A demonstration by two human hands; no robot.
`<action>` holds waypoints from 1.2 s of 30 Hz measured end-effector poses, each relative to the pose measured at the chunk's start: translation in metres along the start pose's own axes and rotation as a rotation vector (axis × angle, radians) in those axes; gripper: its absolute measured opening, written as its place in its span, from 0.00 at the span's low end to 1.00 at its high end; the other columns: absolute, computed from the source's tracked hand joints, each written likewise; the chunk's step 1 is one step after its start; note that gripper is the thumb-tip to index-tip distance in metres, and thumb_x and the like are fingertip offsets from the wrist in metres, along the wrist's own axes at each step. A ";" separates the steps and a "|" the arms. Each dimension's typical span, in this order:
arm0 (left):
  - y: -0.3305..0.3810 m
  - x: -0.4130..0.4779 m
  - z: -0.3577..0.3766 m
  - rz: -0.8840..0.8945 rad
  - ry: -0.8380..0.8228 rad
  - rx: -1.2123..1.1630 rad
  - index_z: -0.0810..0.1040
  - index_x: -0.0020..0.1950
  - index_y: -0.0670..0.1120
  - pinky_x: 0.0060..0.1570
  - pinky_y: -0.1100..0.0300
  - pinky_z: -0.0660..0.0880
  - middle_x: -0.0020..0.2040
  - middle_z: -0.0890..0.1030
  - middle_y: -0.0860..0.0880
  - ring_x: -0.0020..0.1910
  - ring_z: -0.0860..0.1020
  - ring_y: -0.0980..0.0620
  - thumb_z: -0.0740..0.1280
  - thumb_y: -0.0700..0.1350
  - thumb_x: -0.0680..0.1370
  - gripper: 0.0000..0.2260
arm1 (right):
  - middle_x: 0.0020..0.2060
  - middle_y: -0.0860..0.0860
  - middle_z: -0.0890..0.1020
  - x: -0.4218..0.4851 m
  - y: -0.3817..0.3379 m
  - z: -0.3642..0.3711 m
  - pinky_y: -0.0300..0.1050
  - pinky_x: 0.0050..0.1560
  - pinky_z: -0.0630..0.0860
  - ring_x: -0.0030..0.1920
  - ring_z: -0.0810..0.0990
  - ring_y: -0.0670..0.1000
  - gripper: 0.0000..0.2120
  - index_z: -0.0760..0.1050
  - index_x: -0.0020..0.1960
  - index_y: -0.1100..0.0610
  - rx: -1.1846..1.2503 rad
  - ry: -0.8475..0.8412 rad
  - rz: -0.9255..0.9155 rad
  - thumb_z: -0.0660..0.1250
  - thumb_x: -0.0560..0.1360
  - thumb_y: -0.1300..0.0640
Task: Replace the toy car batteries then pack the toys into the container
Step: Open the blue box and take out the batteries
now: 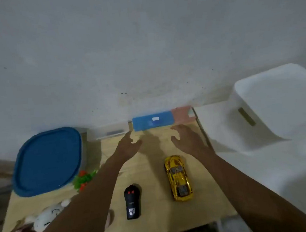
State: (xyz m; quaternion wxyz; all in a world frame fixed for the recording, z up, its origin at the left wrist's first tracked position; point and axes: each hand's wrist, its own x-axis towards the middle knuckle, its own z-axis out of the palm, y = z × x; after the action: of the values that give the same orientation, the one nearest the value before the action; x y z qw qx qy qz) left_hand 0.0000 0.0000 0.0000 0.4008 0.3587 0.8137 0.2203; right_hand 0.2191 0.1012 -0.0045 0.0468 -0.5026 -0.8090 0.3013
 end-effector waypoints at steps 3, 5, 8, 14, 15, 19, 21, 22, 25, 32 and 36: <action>0.002 0.031 0.011 -0.082 0.066 -0.103 0.56 0.79 0.47 0.60 0.52 0.75 0.60 0.78 0.44 0.58 0.79 0.45 0.69 0.54 0.76 0.36 | 0.69 0.50 0.72 0.043 0.002 0.008 0.50 0.66 0.70 0.69 0.69 0.52 0.24 0.67 0.72 0.52 -0.198 -0.014 -0.115 0.63 0.77 0.50; 0.001 0.047 0.021 -0.093 0.071 -0.144 0.58 0.78 0.48 0.49 0.54 0.77 0.50 0.82 0.43 0.47 0.81 0.46 0.69 0.51 0.77 0.34 | 0.71 0.51 0.69 0.071 -0.001 0.013 0.51 0.67 0.68 0.71 0.66 0.52 0.27 0.64 0.74 0.52 -0.292 -0.058 -0.196 0.63 0.76 0.50; 0.005 0.064 0.033 -0.084 0.087 -0.221 0.62 0.75 0.50 0.38 0.55 0.79 0.40 0.80 0.45 0.38 0.80 0.48 0.69 0.45 0.77 0.29 | 0.73 0.51 0.67 0.102 -0.005 0.019 0.54 0.66 0.68 0.71 0.66 0.53 0.30 0.62 0.75 0.51 -0.422 -0.119 -0.274 0.65 0.74 0.49; 0.001 0.082 0.050 -0.138 0.167 -0.319 0.66 0.70 0.50 0.40 0.57 0.79 0.42 0.82 0.44 0.39 0.81 0.49 0.68 0.44 0.78 0.22 | 0.65 0.53 0.72 0.130 -0.010 0.031 0.53 0.58 0.71 0.64 0.71 0.56 0.32 0.68 0.69 0.55 -0.544 -0.108 -0.364 0.71 0.68 0.47; 0.000 0.083 0.051 -0.164 0.203 -0.354 0.67 0.69 0.49 0.40 0.58 0.78 0.45 0.83 0.44 0.40 0.81 0.50 0.69 0.43 0.77 0.21 | 0.63 0.53 0.73 0.133 -0.011 0.030 0.53 0.57 0.72 0.62 0.72 0.56 0.31 0.70 0.67 0.55 -0.559 -0.111 -0.373 0.71 0.67 0.47; -0.004 0.078 0.052 -0.193 0.305 -0.394 0.71 0.65 0.43 0.31 0.68 0.76 0.48 0.84 0.44 0.33 0.81 0.61 0.72 0.42 0.76 0.20 | 0.60 0.52 0.74 0.136 -0.015 0.024 0.52 0.54 0.73 0.59 0.73 0.54 0.29 0.71 0.64 0.56 -0.595 -0.179 -0.415 0.71 0.67 0.45; -0.005 0.072 0.054 -0.174 0.318 -0.426 0.71 0.65 0.41 0.24 0.74 0.71 0.44 0.81 0.47 0.26 0.78 0.68 0.73 0.42 0.75 0.21 | 0.60 0.53 0.74 0.134 -0.017 0.021 0.50 0.54 0.72 0.58 0.74 0.54 0.27 0.71 0.65 0.57 -0.614 -0.192 -0.451 0.69 0.70 0.46; -0.006 0.070 0.054 -0.150 0.333 -0.430 0.72 0.67 0.41 0.24 0.76 0.70 0.44 0.80 0.48 0.26 0.76 0.72 0.74 0.42 0.75 0.22 | 0.59 0.53 0.75 0.134 -0.019 0.021 0.49 0.53 0.71 0.57 0.75 0.54 0.25 0.71 0.64 0.57 -0.641 -0.193 -0.471 0.68 0.71 0.47; -0.005 0.069 0.051 -0.037 0.333 -0.397 0.74 0.68 0.47 0.27 0.76 0.70 0.43 0.82 0.50 0.30 0.77 0.74 0.74 0.46 0.74 0.23 | 0.54 0.53 0.77 0.135 -0.027 0.020 0.48 0.41 0.69 0.50 0.78 0.55 0.22 0.73 0.61 0.59 -0.753 -0.210 -0.516 0.67 0.70 0.49; -0.009 0.072 0.052 -0.068 0.337 -0.539 0.80 0.54 0.53 0.26 0.64 0.78 0.30 0.82 0.48 0.24 0.79 0.56 0.76 0.46 0.71 0.13 | 0.53 0.56 0.75 0.136 -0.040 0.015 0.47 0.36 0.65 0.47 0.79 0.57 0.20 0.72 0.60 0.62 -0.795 -0.272 -0.524 0.65 0.72 0.52; -0.013 0.073 0.056 -0.080 0.349 -0.561 0.81 0.51 0.52 0.27 0.64 0.78 0.30 0.82 0.48 0.25 0.79 0.56 0.76 0.47 0.72 0.10 | 0.53 0.55 0.76 0.139 -0.045 0.012 0.46 0.36 0.69 0.46 0.79 0.56 0.20 0.74 0.59 0.62 -0.766 -0.291 -0.514 0.66 0.71 0.53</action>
State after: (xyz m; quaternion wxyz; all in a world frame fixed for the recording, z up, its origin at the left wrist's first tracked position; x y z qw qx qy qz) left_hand 0.0093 0.0506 -0.0773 0.3469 0.1590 0.7912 0.4779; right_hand 0.1108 0.1982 -0.0219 -0.1824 -0.2200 -0.9579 0.0275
